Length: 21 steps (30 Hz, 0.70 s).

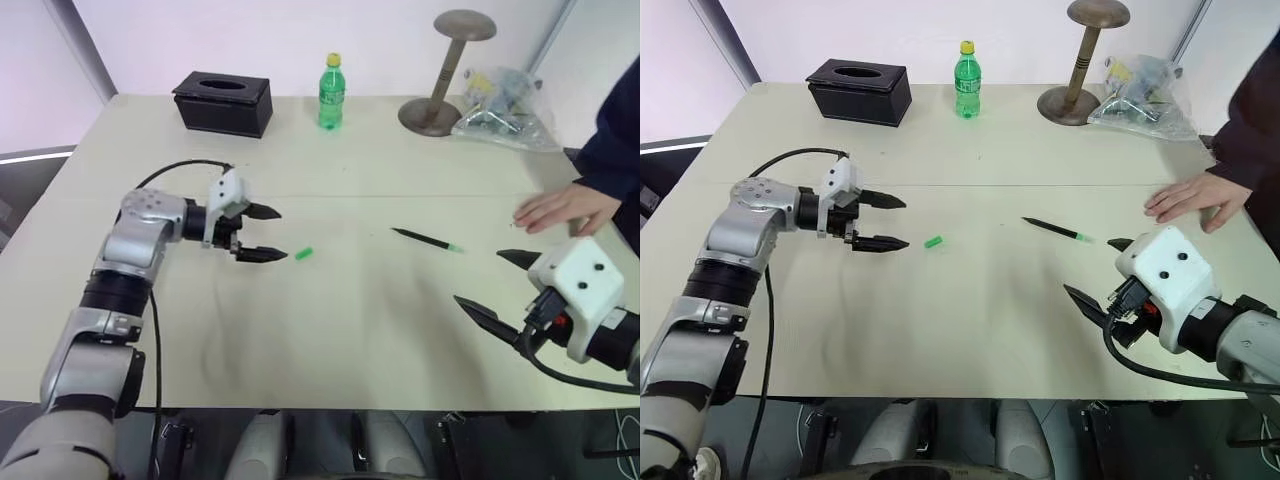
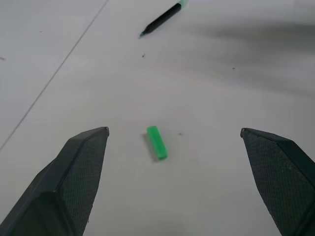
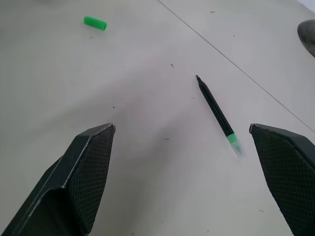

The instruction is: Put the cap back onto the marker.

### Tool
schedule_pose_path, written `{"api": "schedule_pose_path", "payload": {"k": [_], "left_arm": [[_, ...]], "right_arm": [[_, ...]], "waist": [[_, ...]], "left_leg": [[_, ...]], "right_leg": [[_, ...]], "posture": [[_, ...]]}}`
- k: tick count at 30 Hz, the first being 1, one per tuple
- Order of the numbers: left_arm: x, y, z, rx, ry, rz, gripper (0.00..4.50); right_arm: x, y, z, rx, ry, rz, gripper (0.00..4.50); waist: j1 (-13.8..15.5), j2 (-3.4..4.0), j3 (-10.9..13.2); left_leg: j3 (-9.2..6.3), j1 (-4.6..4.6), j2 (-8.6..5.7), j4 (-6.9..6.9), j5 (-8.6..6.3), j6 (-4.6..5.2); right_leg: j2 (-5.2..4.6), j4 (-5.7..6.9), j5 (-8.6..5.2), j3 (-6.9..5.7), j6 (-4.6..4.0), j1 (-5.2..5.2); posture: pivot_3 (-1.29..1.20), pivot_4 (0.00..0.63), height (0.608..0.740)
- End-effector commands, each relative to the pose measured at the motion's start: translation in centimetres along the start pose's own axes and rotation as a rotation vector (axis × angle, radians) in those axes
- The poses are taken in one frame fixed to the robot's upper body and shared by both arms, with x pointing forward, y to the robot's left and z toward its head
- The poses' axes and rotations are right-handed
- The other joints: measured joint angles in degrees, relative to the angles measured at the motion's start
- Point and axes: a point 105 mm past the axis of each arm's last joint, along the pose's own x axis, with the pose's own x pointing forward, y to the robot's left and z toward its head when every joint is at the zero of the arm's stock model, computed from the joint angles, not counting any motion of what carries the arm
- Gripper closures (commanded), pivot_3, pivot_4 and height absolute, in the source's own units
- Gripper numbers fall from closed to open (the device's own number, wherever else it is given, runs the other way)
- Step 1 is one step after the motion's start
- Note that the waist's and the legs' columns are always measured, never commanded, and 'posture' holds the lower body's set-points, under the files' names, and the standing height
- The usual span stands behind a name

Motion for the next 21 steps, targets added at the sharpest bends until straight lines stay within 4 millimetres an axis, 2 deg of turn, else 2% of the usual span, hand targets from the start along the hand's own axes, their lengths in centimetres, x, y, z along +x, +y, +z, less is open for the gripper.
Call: {"api": "schedule_pose_path", "payload": {"k": [1,21], "left_arm": [[-0.43,-0.06,0.82,0.05,-0.002,0.002,0.0],[-0.03,-0.39,0.54,0.032,-0.002,0.005,0.0]], "right_arm": [[0.05,0.1,0.42,-0.035,-0.016,-0.004,0.03],[0.37,0.04,0.23,-0.041,-0.015,-0.002,0.03]], "waist": [[0.0,0.0,0.0],[0.0,0.0,0.0]], "left_leg": [[0.0,0.0,0.0,0.0,0.0,0.0],[0.0,0.0,0.0,0.01,0.0,0.0]], "right_leg": [[0.0,0.0,0.0,0.0,0.0,0.0],[0.0,0.0,0.0,0.0,0.0,0.0]], "posture": [[0.0,0.15,0.74],[0.0,0.15,0.74]]}}
